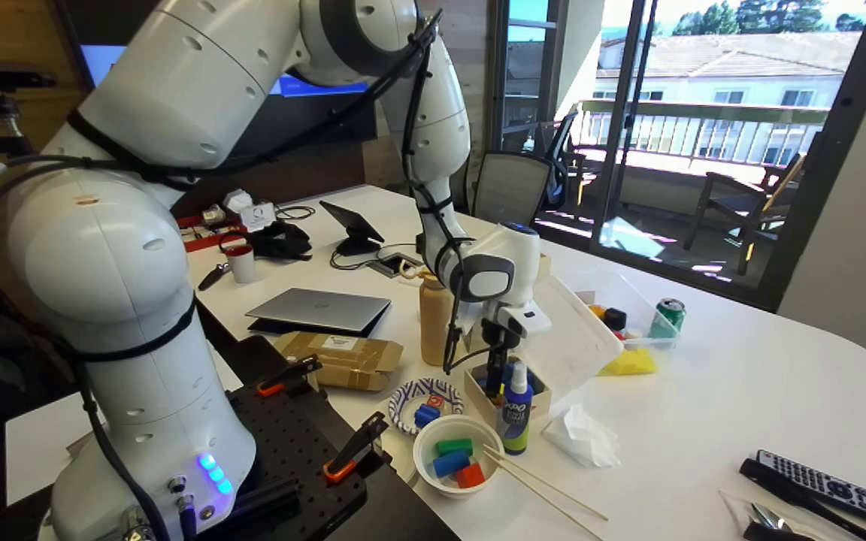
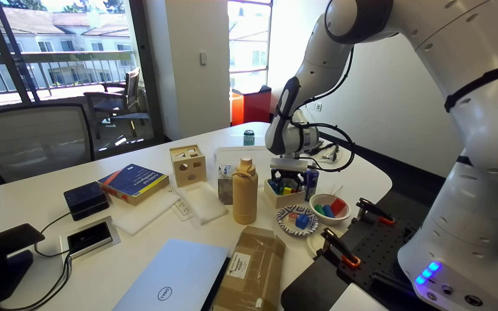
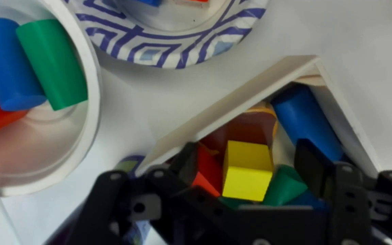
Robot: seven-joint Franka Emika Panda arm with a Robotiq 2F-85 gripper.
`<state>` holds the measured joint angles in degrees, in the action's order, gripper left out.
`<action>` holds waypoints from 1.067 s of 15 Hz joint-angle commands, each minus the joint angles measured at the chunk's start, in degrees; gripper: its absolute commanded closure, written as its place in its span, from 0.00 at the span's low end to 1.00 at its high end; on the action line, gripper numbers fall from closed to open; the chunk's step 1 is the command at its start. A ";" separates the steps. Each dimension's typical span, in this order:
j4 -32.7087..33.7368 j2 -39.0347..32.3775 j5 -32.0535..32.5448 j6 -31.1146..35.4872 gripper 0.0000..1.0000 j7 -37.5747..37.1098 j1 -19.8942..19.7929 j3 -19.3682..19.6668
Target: Move the yellow cube from the wooden object to the plate in front of it
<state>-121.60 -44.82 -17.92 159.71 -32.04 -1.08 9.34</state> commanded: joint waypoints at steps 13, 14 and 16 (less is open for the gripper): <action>6.71 -3.36 -0.76 -1.64 0.00 -0.65 0.67 0.97; 6.51 -3.32 -0.91 -1.50 0.00 -0.60 0.58 0.79; 5.80 -2.65 -1.02 -1.61 0.00 -0.79 0.83 0.71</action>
<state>-115.73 -47.80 -17.91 159.32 -32.04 -0.26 10.49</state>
